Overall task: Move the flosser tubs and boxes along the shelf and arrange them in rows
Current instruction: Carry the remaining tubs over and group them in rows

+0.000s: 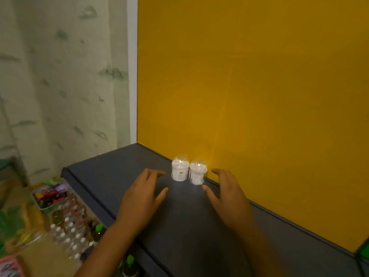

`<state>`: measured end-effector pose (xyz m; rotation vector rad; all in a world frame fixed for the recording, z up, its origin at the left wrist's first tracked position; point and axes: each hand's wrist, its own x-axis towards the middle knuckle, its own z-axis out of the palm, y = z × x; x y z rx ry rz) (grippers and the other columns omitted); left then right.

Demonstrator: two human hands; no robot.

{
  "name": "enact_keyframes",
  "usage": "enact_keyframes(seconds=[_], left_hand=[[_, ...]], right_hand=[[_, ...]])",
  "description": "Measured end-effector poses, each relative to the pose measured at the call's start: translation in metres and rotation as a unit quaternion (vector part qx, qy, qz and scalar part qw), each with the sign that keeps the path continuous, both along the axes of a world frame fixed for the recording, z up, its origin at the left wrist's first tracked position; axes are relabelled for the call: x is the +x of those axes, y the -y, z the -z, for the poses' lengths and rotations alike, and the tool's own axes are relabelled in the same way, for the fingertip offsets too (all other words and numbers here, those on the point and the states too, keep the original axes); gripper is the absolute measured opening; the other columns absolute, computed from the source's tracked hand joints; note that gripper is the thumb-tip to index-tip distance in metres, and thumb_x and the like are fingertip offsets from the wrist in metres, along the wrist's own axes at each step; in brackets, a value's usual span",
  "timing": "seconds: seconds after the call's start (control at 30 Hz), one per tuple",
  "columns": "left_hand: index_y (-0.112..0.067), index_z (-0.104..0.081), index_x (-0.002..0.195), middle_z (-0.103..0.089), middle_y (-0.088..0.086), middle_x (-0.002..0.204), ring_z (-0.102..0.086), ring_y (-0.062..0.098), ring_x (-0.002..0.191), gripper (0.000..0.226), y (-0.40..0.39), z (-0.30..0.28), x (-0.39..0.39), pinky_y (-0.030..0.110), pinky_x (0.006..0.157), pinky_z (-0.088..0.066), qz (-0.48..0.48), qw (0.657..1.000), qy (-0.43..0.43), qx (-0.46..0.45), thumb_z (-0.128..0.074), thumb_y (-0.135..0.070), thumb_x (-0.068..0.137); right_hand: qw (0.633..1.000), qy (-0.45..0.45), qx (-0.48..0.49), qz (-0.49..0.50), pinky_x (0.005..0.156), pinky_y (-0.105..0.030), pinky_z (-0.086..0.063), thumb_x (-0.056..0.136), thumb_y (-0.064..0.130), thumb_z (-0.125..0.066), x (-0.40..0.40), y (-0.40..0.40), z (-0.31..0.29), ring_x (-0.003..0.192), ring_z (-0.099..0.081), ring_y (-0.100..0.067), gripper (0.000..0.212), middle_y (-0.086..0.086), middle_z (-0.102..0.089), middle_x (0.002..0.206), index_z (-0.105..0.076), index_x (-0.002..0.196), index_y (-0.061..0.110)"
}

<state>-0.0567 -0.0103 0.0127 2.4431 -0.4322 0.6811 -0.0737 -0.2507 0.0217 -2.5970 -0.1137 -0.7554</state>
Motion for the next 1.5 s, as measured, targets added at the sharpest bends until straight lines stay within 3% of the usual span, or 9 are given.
enact_keyframes(seconds=[0.4,0.73,1.0,1.13,1.23,1.3,1.4,1.5], left_hand=[[-0.023,-0.042,0.136,-0.044,0.001,0.133,-0.051,0.016,0.115,0.058,0.013,0.024,0.127,0.024,0.089,-0.042,0.115,0.991,-0.022,-0.067,-0.068,-0.035,0.085],[-0.027,-0.042,0.136,-0.041,0.001,0.131,-0.046,0.012,0.114,0.069,0.028,0.050,0.168,0.021,0.089,-0.038,0.171,0.976,-0.014,-0.130,-0.073,-0.047,0.077],[-0.039,-0.043,0.130,-0.043,-0.004,0.126,-0.052,0.016,0.110,0.071,0.036,0.054,0.182,0.025,0.082,-0.046,0.190,0.970,-0.040,-0.149,-0.080,-0.043,0.070],[-0.045,-0.041,0.125,-0.045,-0.007,0.125,-0.056,0.018,0.105,0.066,0.032,0.054,0.185,0.035,0.079,-0.054,0.197,0.963,-0.058,-0.173,-0.080,-0.038,0.072],[-0.048,-0.042,0.125,-0.048,-0.008,0.126,-0.059,0.017,0.106,0.064,0.027,0.052,0.190,0.039,0.079,-0.058,0.214,0.945,-0.084,-0.232,-0.077,-0.044,0.072],[-0.049,-0.041,0.128,-0.051,-0.006,0.129,-0.062,0.012,0.106,0.064,0.025,0.048,0.191,0.031,0.075,-0.059,0.240,0.917,-0.107,-0.301,-0.073,-0.044,0.073],[-0.042,-0.041,0.133,-0.051,-0.002,0.134,-0.062,0.011,0.108,0.063,0.024,0.040,0.189,0.020,0.071,-0.056,0.284,0.867,-0.130,-0.388,-0.072,-0.017,0.084],[-0.037,-0.042,0.130,-0.047,-0.002,0.136,-0.058,0.014,0.111,0.057,0.024,0.033,0.187,0.016,0.072,-0.054,0.300,0.848,-0.142,-0.414,-0.063,-0.005,0.088]], right_hand=[[0.998,0.021,0.013,0.064,0.092,-0.016,-0.035,0.092,0.040,-0.063,0.065,-0.020,0.015,0.119,-0.047,-0.008,0.053,0.004,-0.051,0.132,-0.043,0.138,0.023],[0.988,0.066,0.027,0.134,0.093,-0.021,-0.042,0.096,0.043,-0.054,0.096,-0.029,0.029,0.116,-0.046,-0.007,0.048,0.006,-0.048,0.128,-0.042,0.137,0.023],[0.986,0.082,0.036,0.143,0.087,-0.022,-0.045,0.096,0.045,-0.051,0.100,-0.027,0.037,0.110,-0.048,-0.007,0.043,0.007,-0.047,0.124,-0.045,0.133,0.024],[0.986,0.076,0.036,0.143,0.088,-0.021,-0.044,0.096,0.042,-0.054,0.102,-0.026,0.043,0.112,-0.045,-0.005,0.047,0.006,-0.045,0.126,-0.044,0.137,0.022],[0.986,0.077,0.046,0.139,0.088,-0.021,-0.044,0.095,0.041,-0.056,0.102,-0.028,0.043,0.113,-0.044,-0.004,0.052,0.006,-0.041,0.129,-0.040,0.141,0.024],[0.987,0.075,0.047,0.135,0.088,-0.019,-0.043,0.094,0.041,-0.057,0.102,-0.029,0.043,0.115,-0.042,-0.004,0.056,0.006,-0.039,0.132,-0.037,0.144,0.026],[0.989,0.064,0.034,0.128,0.086,-0.014,-0.039,0.095,0.039,-0.057,0.103,-0.031,0.044,0.116,-0.041,-0.004,0.060,0.006,-0.035,0.133,-0.030,0.148,0.035],[0.993,0.042,0.041,0.106,0.086,-0.011,-0.039,0.096,0.041,-0.054,0.105,-0.034,0.046,0.115,-0.041,-0.003,0.059,0.008,-0.030,0.135,-0.026,0.148,0.046]])
